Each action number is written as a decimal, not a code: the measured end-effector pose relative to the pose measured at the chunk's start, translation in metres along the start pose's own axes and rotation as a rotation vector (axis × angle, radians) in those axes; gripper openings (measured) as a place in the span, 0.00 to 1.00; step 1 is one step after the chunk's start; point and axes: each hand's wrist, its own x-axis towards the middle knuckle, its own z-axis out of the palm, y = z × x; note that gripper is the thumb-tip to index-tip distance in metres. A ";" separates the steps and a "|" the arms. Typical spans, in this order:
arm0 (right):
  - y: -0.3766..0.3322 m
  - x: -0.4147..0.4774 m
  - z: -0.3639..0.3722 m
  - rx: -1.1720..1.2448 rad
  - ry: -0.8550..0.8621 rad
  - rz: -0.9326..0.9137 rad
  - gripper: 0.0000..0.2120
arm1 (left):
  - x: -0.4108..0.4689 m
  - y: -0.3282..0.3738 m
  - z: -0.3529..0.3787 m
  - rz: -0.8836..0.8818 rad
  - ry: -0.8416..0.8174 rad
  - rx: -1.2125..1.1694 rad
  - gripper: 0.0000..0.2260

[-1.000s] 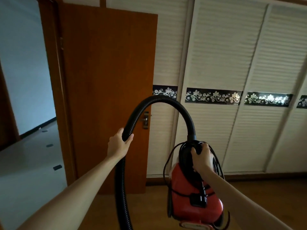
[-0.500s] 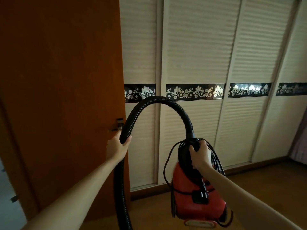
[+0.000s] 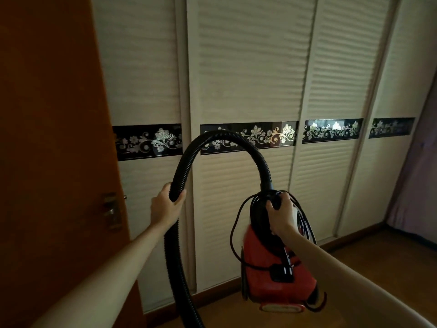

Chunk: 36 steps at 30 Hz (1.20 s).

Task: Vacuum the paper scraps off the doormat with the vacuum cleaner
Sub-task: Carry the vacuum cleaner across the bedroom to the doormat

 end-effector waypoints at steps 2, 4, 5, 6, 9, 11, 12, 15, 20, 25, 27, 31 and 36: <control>0.011 0.027 -0.004 -0.019 0.035 0.022 0.06 | 0.019 0.005 0.028 0.000 -0.011 -0.024 0.10; 0.025 0.052 -0.007 -0.030 0.073 0.056 0.06 | 0.036 0.012 0.059 0.017 -0.036 -0.042 0.10; 0.032 0.064 -0.008 -0.033 0.093 0.072 0.06 | 0.044 0.016 0.076 0.026 -0.058 -0.052 0.10; 0.040 0.076 -0.010 -0.040 0.114 0.083 0.05 | 0.051 0.020 0.093 0.042 -0.076 -0.059 0.10; 0.062 0.112 -0.018 -0.058 0.175 0.117 0.06 | 0.079 0.030 0.151 0.089 -0.125 -0.108 0.10; 0.078 0.137 -0.023 -0.078 0.228 0.148 0.05 | 0.097 0.037 0.189 0.099 -0.163 -0.112 0.11; 0.090 0.158 -0.025 -0.094 0.265 0.160 0.05 | 0.113 0.042 0.218 0.101 -0.200 -0.124 0.12; 0.107 0.190 -0.036 -0.091 0.328 0.184 0.06 | 0.142 0.058 0.262 0.112 -0.259 -0.175 0.15; 0.139 0.269 -0.063 -0.107 0.478 0.228 0.07 | 0.212 0.102 0.365 0.187 -0.375 -0.271 0.15; 0.160 0.320 -0.109 -0.160 0.616 0.242 0.06 | 0.237 0.153 0.460 0.235 -0.502 -0.356 0.17; 0.168 0.334 -0.129 -0.180 0.667 0.250 0.06 | 0.237 0.172 0.493 0.270 -0.531 -0.380 0.16; 0.192 0.355 -0.166 -0.270 0.763 0.264 0.07 | 0.234 0.205 0.558 0.294 -0.565 -0.419 0.17; 0.235 0.383 -0.217 -0.319 0.844 0.265 0.06 | 0.223 0.250 0.642 0.338 -0.652 -0.507 0.14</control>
